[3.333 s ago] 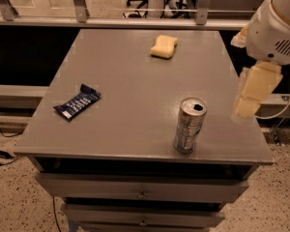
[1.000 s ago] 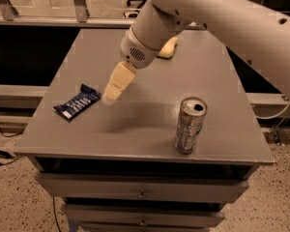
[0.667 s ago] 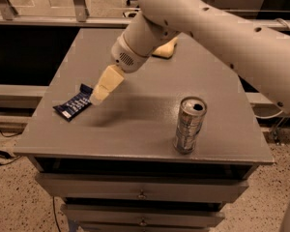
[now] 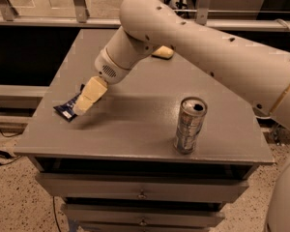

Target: Pick rxbar blueberry

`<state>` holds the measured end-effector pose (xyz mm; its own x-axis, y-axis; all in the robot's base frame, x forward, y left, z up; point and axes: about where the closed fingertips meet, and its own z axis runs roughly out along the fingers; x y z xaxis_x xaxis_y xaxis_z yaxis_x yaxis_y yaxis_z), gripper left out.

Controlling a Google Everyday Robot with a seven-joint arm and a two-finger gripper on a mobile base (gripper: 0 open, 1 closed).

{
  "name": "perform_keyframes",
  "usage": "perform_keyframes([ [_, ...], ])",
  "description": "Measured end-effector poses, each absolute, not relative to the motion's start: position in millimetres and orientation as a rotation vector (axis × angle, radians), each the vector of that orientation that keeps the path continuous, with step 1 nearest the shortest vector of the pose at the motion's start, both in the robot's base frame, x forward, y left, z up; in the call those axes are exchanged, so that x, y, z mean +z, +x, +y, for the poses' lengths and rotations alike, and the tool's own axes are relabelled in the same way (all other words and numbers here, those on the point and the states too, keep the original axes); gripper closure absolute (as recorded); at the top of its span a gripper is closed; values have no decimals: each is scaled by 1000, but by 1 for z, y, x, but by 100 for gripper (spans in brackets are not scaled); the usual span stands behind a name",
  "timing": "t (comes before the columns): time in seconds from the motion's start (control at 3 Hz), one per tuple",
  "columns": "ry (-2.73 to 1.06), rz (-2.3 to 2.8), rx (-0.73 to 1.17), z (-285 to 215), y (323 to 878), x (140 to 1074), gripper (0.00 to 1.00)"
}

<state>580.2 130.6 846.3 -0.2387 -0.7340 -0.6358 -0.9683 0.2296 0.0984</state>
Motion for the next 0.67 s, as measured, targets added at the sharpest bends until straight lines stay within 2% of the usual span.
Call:
perform_keyframes([
  [0.67,-1546,2063,744,151,577,830,50],
])
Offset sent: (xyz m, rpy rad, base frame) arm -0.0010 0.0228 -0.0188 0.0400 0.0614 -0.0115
